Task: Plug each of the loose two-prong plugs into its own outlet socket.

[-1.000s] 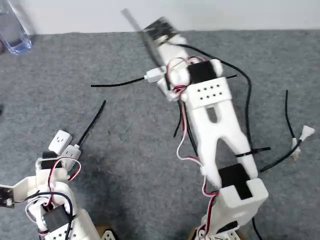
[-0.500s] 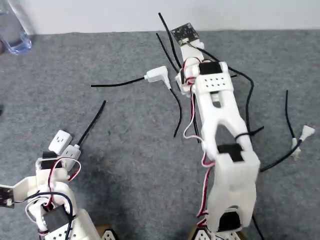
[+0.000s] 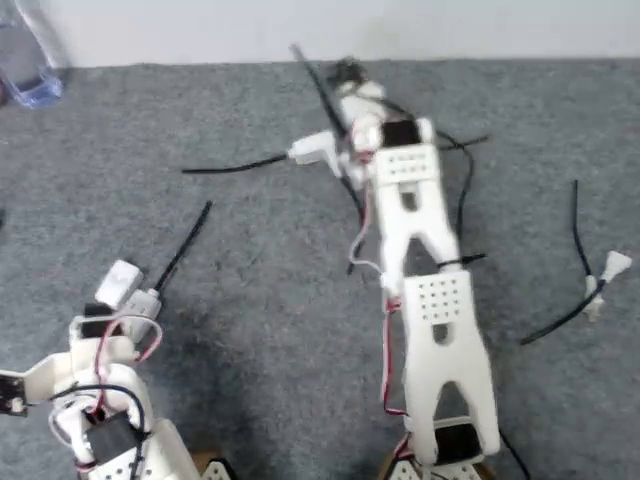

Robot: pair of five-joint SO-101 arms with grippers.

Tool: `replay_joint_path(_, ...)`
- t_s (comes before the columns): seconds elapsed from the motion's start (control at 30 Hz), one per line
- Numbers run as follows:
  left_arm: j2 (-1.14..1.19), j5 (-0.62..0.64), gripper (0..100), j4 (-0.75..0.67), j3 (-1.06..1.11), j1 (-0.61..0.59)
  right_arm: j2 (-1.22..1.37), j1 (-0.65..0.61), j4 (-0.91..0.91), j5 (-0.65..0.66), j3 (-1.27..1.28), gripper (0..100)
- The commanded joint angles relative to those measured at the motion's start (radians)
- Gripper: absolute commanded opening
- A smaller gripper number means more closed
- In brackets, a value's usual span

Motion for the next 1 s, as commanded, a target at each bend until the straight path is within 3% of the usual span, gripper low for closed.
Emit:
replay_joint_path(0.0, -0.011, -0.009, 4, 0.002, -0.007, -0.006, 0.030, -0.013, 0.036, 0.048, -0.169, 0.8)
replay_joint_path(0.17, -0.011, -0.009, 4, 0.002, -0.007, -0.006, 0.059, -0.015, 0.061, 0.041, -0.265, 2.3)
replay_joint_path(0.37, -0.011, -0.009, 4, 0.000, -0.007, -0.006, 0.062, -0.002, 0.064, 0.005, -0.287, 31.2)
replay_joint_path(0.43, -0.011, -0.009, 4, 0.000, -0.007, -0.006, 0.065, -0.001, 0.064, 0.005, -0.287, 36.4)
replay_joint_path(0.73, -0.011, -0.009, 4, -0.002, -0.007, -0.006, 0.059, -0.001, 0.074, 0.005, -0.287, 36.9)
replay_joint_path(0.97, -0.011, -0.009, 4, -0.043, -0.007, -0.008, -0.047, -0.005, 0.309, 0.006, -0.311, 36.9)
